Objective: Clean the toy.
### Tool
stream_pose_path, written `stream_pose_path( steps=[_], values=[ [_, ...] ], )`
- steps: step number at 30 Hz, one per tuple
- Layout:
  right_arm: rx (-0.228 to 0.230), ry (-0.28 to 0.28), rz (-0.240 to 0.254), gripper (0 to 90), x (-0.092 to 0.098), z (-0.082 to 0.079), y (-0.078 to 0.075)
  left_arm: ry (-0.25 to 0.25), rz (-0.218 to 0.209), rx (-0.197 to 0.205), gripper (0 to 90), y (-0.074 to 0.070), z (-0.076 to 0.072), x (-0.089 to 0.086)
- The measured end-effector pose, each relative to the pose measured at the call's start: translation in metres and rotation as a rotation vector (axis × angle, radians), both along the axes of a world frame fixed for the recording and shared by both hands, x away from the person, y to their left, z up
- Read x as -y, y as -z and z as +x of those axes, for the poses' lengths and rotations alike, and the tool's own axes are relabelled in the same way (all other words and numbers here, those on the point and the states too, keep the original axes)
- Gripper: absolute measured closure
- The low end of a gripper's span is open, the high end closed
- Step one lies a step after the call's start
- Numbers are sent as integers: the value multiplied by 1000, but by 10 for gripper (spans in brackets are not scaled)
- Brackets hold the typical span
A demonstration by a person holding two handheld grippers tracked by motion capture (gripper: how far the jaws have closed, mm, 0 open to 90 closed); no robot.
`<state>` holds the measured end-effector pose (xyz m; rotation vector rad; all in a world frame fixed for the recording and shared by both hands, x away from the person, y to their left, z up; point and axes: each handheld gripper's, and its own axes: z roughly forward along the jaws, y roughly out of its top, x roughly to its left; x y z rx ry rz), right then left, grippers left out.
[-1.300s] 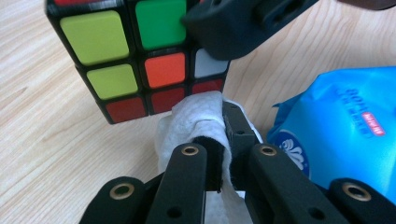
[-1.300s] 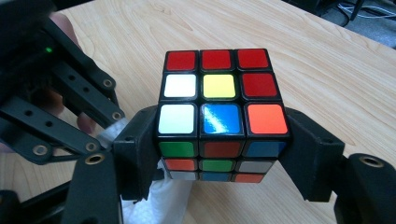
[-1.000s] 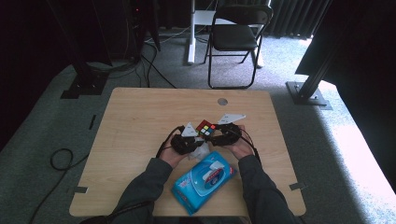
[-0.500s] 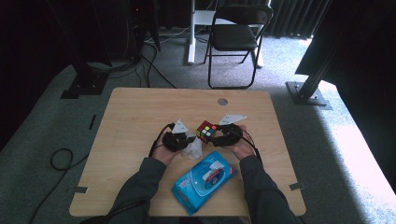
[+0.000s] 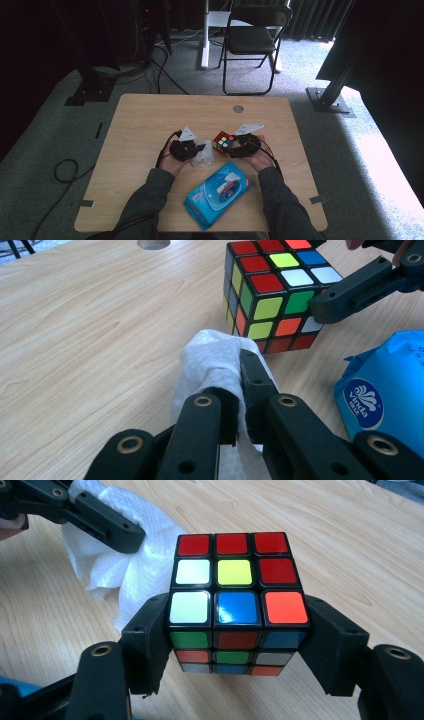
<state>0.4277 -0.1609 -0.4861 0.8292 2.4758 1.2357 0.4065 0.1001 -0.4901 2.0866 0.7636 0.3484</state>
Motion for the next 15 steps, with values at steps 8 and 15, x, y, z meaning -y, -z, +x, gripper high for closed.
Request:
stream_pose_path(
  steps=[8, 15],
  values=[
    [-22, -2, -13, 343, 1, 3, 7, 5, 3, -4, 872, 2, 0, 2],
    [-27, -10, -20, 343, 0, 4, 11, 5, 10, -9, 872, 3, 1, 3]
  ],
)
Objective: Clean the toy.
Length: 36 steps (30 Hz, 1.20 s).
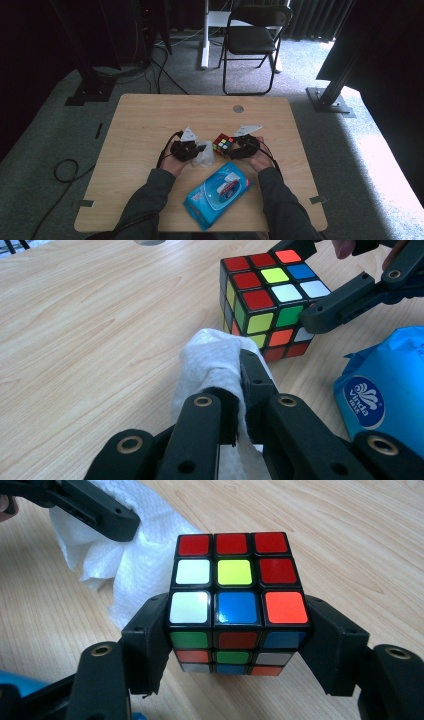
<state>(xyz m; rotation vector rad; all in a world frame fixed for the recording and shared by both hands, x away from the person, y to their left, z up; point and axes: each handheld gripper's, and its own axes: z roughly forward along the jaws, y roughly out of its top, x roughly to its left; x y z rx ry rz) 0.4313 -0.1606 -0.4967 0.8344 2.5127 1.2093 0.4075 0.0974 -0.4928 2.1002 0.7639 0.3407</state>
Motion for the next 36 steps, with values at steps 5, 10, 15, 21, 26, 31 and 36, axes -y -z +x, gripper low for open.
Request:
stream_pose_path(
  steps=[5, 10, 15, 21, 26, 31, 36],
  values=[
    [-5, -1, -7, 343, 0, 1, 3, -3, -1, -3, 872, 1, 1, 0],
    [-12, -3, -10, 343, 1, 1, 7, -4, 0, -5, 871, 2, 1, 0],
    [-11, -7, -14, 343, 3, 1, 10, -6, 3, -10, 871, 4, 1, 0],
    [-15, -15, -19, 342, 5, 1, 14, -6, 3, -10, 870, 4, 1, 0],
    [-19, -24, -35, 342, 6, 2, 18, -4, 3, -11, 870, 5, 1, 1],
    [-26, -26, -26, 342, 8, 2, 19, -2, 4, -11, 870, 6, 1, 1],
    [-38, -18, -25, 340, 9, 3, 20, 0, 4, -13, 870, 6, 0, 3]
  ],
)
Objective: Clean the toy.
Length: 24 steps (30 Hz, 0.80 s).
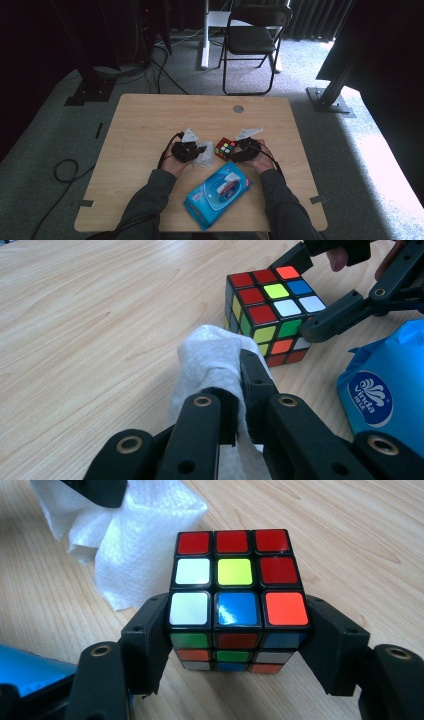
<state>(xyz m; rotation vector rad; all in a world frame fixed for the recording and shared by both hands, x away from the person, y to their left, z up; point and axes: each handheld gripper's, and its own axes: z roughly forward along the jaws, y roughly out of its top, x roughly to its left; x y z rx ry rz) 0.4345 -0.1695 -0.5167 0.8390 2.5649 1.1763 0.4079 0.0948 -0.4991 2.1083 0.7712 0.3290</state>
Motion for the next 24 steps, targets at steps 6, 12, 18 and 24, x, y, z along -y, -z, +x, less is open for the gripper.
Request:
stream_pose_path(
  steps=[6, 12, 18, 24],
  values=[
    [-8, 4, -4, 337, 2, 0, 1, 1, -1, -3, 870, 1, 0, 1],
    [-9, 18, 5, 301, 3, -2, -1, 2, -1, -2, 869, 1, 0, 1],
    [13, 33, 29, 295, 10, -4, -10, 0, 0, -5, 869, 2, 0, 1],
    [24, 60, 67, 317, 16, -5, -19, 2, 0, -6, 869, 3, 0, 2]
  ],
)
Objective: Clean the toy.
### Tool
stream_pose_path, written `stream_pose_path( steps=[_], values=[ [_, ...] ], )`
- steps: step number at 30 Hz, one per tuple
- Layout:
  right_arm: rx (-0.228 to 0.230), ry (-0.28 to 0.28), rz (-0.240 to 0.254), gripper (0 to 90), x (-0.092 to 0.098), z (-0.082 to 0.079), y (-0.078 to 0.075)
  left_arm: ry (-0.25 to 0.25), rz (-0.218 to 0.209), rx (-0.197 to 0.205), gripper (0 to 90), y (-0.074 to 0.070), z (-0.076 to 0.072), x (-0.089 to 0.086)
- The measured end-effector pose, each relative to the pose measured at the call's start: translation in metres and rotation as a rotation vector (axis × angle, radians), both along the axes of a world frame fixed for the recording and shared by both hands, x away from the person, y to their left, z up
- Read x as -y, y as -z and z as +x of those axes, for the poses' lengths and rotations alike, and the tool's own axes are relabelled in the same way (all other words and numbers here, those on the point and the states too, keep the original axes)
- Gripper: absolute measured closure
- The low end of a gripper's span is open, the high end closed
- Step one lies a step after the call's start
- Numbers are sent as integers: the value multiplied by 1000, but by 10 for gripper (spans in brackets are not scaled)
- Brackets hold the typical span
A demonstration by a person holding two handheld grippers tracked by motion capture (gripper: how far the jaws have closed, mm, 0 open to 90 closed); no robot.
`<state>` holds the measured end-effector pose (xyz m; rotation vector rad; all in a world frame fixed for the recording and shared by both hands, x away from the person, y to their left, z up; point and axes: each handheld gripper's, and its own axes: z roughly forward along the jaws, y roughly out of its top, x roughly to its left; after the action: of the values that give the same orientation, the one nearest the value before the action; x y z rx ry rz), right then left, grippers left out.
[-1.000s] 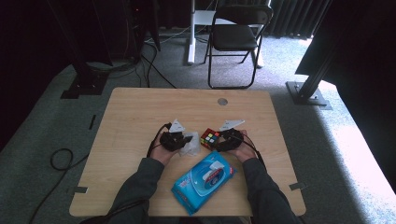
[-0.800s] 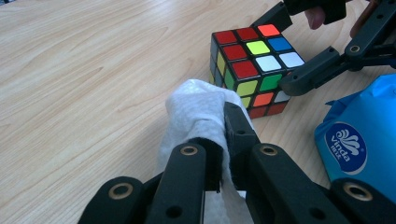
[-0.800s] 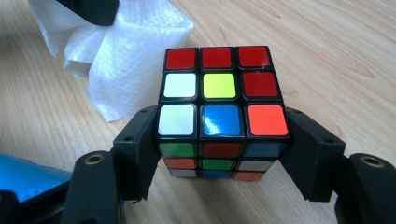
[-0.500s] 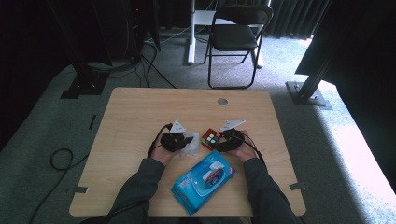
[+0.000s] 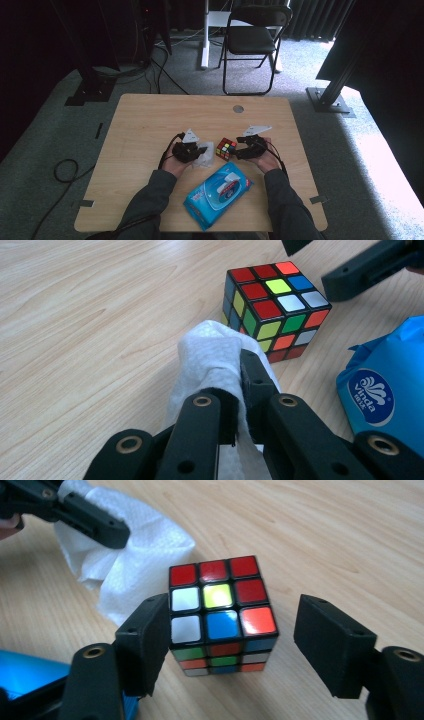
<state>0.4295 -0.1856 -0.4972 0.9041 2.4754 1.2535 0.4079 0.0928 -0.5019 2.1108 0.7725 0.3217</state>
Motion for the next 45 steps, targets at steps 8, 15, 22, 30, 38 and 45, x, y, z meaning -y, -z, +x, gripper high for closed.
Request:
stream_pose_path(
  steps=[8, 15, 22, 30, 38, 45],
  values=[
    [-18, 73, -2, 363, -3, 3, 2, 0, 0, 0, 867, 0, 0, 0],
    [-35, 122, 2, 392, -8, 5, 1, -2, -3, -1, 865, -1, 0, 0],
    [-78, 164, 20, 403, -7, 5, 1, -2, -3, 0, 865, -1, 0, -1],
    [-101, 200, 31, 410, -8, 5, 2, 0, -1, -1, 865, 0, 0, 0],
    [-144, 217, 87, 501, -2, 4, 5, 0, -5, 1, 863, -1, 0, 0],
    [-163, 211, 115, 670, -2, 1, 4, 4, -3, 2, 863, -1, 0, 1]
  ],
)
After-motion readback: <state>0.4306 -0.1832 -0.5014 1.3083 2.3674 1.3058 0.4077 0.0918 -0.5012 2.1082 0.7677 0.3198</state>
